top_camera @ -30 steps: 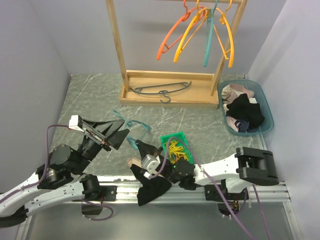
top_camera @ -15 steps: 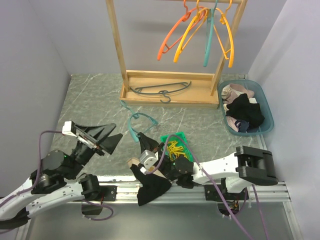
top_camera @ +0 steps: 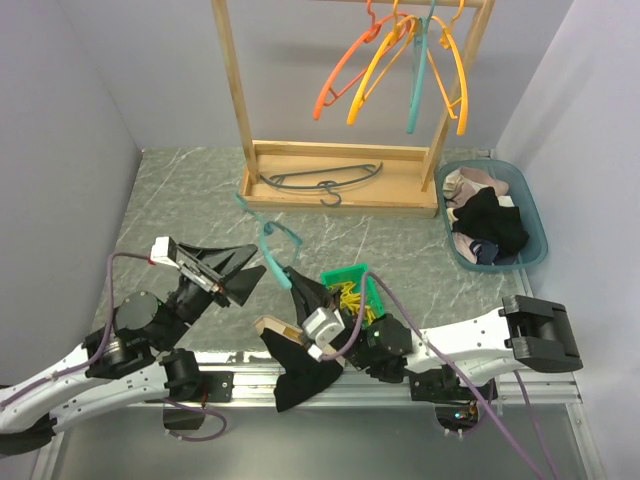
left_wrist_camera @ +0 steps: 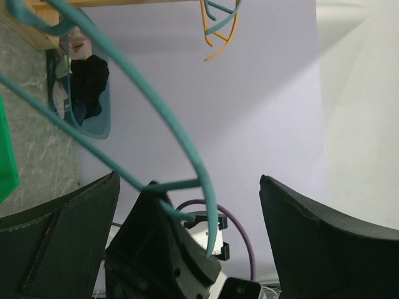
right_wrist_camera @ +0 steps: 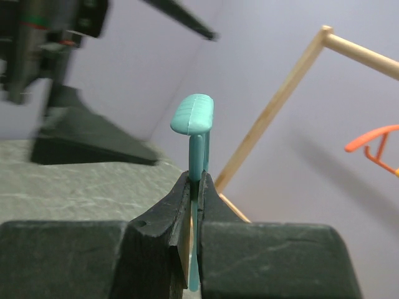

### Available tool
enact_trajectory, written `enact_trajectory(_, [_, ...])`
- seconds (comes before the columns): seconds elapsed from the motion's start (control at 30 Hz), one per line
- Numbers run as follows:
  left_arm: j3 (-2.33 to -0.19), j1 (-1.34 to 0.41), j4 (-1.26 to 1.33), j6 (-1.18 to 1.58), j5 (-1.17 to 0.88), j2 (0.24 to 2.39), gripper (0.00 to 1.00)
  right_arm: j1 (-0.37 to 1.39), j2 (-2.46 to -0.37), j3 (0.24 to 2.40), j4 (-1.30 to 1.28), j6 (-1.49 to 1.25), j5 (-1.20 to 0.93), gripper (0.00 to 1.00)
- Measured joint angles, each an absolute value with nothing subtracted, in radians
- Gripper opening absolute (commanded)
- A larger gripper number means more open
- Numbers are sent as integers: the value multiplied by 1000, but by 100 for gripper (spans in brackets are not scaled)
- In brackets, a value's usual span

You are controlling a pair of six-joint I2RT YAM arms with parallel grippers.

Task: Remove the underwear clipped to the hanger
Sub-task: Place the hanger at the clothesline.

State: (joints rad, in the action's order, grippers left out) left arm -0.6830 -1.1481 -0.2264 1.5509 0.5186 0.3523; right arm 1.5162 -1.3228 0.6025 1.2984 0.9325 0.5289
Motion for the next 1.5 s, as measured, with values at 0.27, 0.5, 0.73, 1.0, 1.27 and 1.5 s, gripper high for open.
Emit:
enact_trajectory(0.27, [-698, -1148, -130, 1533, 513, 458, 99, 1592, -1329, 567, 1294, 931, 521, 0])
enact_trajectory(0.5, [-684, -1149, -113, 1541, 503, 443, 32, 1621, -1332, 568, 1314, 941, 504, 0])
enact_trajectory(0.73, [-673, -1152, -96, 1555, 485, 435, 5, 1624, -1366, 568, 1312, 966, 534, 57])
enact_trajectory(1.0, [-721, -1147, -151, 1492, 534, 437, 1, 1629, -1386, 569, 1301, 982, 609, 97])
enact_trajectory(1.27, [-880, -1146, -230, 1319, 623, 508, 1, 1630, -1291, 488, 1294, 921, 697, 97])
enact_trajectory(1.5, [-910, -1146, -242, 1196, 603, 682, 1, 1630, -1036, 543, 1121, 634, 630, 92])
